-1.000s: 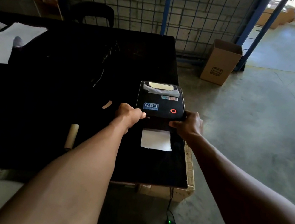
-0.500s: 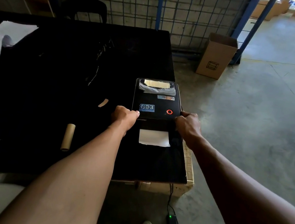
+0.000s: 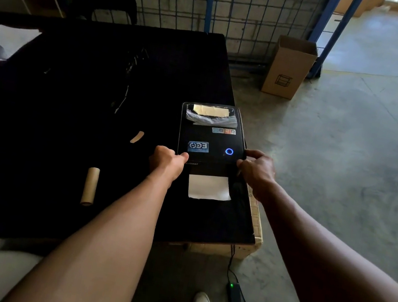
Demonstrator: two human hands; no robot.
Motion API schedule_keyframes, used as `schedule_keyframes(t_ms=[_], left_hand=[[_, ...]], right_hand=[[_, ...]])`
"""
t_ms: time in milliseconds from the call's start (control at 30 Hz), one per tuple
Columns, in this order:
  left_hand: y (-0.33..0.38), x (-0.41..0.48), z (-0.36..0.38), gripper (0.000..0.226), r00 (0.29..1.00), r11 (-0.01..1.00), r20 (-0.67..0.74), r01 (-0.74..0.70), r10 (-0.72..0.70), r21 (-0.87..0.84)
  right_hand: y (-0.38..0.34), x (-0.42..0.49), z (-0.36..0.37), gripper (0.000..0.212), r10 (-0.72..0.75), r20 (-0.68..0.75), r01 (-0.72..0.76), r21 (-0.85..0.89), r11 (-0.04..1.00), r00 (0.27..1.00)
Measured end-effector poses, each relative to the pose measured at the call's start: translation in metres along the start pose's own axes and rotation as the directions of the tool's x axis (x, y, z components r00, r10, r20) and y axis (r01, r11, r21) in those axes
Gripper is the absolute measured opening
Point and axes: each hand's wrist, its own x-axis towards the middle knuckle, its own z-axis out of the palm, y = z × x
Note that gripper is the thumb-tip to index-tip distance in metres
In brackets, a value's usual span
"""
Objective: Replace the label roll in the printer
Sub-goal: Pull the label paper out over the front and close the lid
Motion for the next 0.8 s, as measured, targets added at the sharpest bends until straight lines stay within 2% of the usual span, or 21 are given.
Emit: schedule_keyframes(t_ms=[267, 533, 667, 800], left_hand=[[0.000, -0.004, 0.000, 0.032, 1.000, 1.000, 0.004, 0.006, -0.006, -0.003], [0.004, -0.007, 0.000, 0.034, 0.999, 0.999, -0.018, 0.039, -0.039, -0.008], [0.004, -0.008, -0.001, 0.031, 0.999, 0.999, -0.015, 0.034, -0.034, -0.008], [0.005, -0.012, 0.002, 0.033, 0.998, 0.999, -0.041, 0.042, -0.043, -0.017]], right_hand=[[0.000, 0.008, 0.004, 0.042, 0.046, -0.020, -0.044, 0.100, 0.994, 0.999], [0.002, 0.008, 0.005, 0.048, 0.069, -0.016, -0.068, 0.050, 0.996, 0.998], [0.002, 0.011, 0.004, 0.041, 0.061, -0.015, -0.060, 0.062, 0.996, 0.998], [0.002, 0.012, 0.004, 0.051, 0.044, -0.002, -0.044, 0.061, 0.997, 0.999]])
